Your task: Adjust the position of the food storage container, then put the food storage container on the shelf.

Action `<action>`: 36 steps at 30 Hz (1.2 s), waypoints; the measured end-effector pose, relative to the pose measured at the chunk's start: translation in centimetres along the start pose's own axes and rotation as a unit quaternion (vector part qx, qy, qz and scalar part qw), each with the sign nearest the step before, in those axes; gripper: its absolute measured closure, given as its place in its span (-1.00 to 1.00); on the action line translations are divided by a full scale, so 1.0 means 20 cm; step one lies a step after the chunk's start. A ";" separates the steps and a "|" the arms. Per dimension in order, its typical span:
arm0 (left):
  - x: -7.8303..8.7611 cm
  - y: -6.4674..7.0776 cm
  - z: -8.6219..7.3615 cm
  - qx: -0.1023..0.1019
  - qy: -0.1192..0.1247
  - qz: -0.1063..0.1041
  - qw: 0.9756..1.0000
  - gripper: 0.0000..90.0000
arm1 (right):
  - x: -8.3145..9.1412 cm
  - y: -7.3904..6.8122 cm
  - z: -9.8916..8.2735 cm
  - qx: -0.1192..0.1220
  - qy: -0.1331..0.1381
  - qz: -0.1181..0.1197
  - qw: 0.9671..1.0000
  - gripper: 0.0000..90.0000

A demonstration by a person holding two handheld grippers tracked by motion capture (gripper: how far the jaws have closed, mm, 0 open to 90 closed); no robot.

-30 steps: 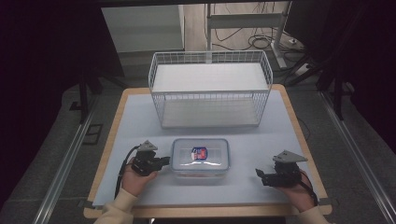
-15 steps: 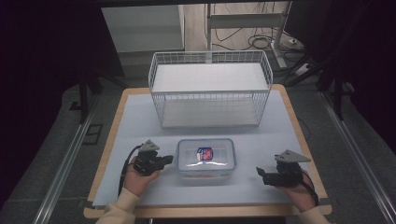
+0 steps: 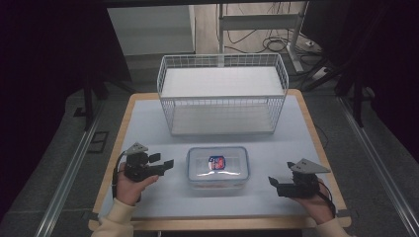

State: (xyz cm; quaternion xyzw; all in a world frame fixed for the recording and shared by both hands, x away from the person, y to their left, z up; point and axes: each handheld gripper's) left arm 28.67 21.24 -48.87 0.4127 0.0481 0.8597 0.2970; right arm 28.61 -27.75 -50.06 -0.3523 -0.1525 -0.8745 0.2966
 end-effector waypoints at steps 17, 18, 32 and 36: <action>-0.03 0.01 0.00 0.021 -0.016 -0.050 0.998 -0.52 | 0.03 -0.01 0.09 -0.070 0.017 0.083 0.994 -0.67; -0.03 0.02 0.00 0.024 -0.019 -0.052 0.998 -0.52 | 0.03 -0.01 0.11 -0.072 0.017 0.088 0.993 -0.67; -0.09 0.00 0.03 0.048 -0.024 -0.093 0.994 -0.57 | -0.07 -0.01 0.28 -0.123 0.009 0.149 0.981 -0.72; -0.11 0.02 0.04 0.050 -0.033 -0.097 0.993 -0.58 | -0.11 -0.03 0.36 -0.130 0.008 0.165 0.978 -0.72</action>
Point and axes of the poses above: each handheld gripper's, and its own axes: x roughly backward along the jaws, z roughly out of its top, y roughly to its right, and after that the axes turned 10 degrees about -y, right-handed
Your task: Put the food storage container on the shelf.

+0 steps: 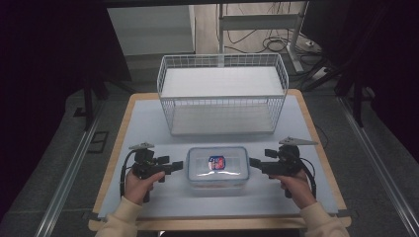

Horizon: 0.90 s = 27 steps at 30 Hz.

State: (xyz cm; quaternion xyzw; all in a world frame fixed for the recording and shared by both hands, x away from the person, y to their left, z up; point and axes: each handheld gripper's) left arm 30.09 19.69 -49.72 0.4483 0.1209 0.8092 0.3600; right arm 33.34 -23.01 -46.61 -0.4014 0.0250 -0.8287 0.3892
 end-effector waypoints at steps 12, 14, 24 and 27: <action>-0.08 0.06 0.01 0.029 -0.013 -0.032 0.999 -0.59 | -0.08 -0.05 0.05 -0.017 -0.018 0.019 1.000 -0.72; -0.11 0.07 0.03 0.043 -0.013 -0.041 0.998 -0.59 | -0.06 -0.05 0.05 -0.017 -0.015 0.018 1.000 -0.72; -0.19 0.07 0.02 0.055 -0.042 -0.069 0.995 -0.60 | -0.03 0.00 0.00 -0.022 -0.015 0.013 1.000 -0.72; -0.21 0.06 0.01 0.059 -0.052 -0.078 0.994 -0.59 | -0.04 0.00 -0.01 -0.018 -0.015 0.011 1.000 -0.72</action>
Point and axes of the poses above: each handheld gripper's, and its own axes: x roughly backward along the jaws, z roughly out of its top, y roughly to its right, and after that the axes turned 10 degrees about -y, right-handed
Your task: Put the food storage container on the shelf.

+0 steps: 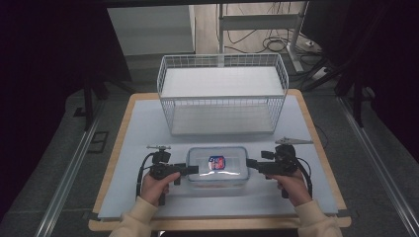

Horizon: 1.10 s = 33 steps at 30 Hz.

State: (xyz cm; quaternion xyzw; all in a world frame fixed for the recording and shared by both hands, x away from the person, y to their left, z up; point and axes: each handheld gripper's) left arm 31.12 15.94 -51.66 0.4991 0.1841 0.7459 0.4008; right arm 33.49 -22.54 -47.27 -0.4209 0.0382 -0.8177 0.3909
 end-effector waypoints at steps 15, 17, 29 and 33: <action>-0.03 -0.03 0.01 0.015 -0.007 -0.016 1.000 -0.42 | 0.00 0.02 -0.03 -0.001 -0.003 -0.005 1.000 -0.66; -0.03 -0.03 0.01 0.015 -0.005 -0.015 1.000 -0.42 | 0.00 0.02 -0.03 -0.001 -0.005 -0.001 1.000 -0.63; -0.03 -0.03 0.00 0.014 0.000 -0.015 1.000 -0.40 | -0.14 0.06 0.01 -0.039 -0.070 0.053 0.995 -0.48; -0.03 -0.03 0.00 0.013 0.000 -0.015 1.000 -0.41 | -0.17 0.07 0.01 -0.054 -0.088 0.074 0.992 -0.45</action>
Point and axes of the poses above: each handheld gripper's, and its own axes: x roughly backward along the jaws, z roughly out of its top, y roughly to its right, and after that the axes turned 10 degrees about -y, right-handed
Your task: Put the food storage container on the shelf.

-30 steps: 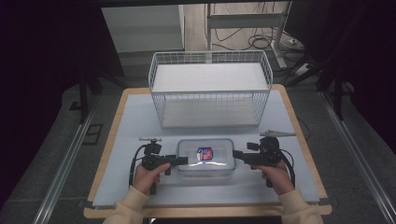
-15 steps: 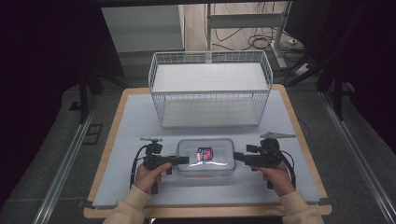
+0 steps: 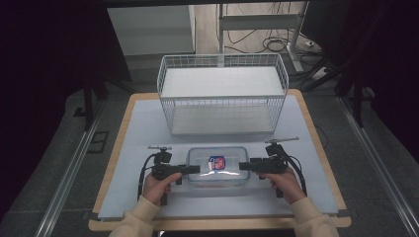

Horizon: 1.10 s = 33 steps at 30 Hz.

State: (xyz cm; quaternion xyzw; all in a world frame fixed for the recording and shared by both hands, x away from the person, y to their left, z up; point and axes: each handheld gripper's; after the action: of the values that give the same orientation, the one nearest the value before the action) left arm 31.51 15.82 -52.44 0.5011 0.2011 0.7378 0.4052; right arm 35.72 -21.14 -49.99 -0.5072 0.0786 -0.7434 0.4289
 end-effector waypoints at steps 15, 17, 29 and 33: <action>0.00 0.01 -0.01 -0.005 0.004 0.004 1.000 -0.41 | -0.01 0.03 0.00 -0.033 -0.013 0.054 0.998 -0.21; 0.00 0.02 -0.01 -0.008 0.005 0.007 1.000 -0.40 | 0.00 0.03 -0.01 -0.032 -0.009 0.057 0.998 -0.16; 0.03 0.05 -0.06 -0.026 0.025 0.013 0.999 -0.26 | 0.03 0.01 -0.05 -0.030 0.012 0.065 0.997 0.00; 0.04 0.06 -0.07 -0.028 0.033 0.014 0.999 -0.20 | 0.05 0.01 -0.07 -0.027 0.018 0.067 0.997 0.08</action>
State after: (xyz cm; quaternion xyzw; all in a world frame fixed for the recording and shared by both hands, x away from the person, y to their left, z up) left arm 29.53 15.95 -51.67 0.4673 0.1866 0.7649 0.4021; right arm 34.58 -22.35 -50.04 -0.4987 0.1402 -0.7199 0.4619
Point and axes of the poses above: each handheld gripper's, and its own axes: x roughly backward along the jaws, z roughly out of its top, y roughly to its right, and after that the axes turned 10 degrees about -y, right-handed
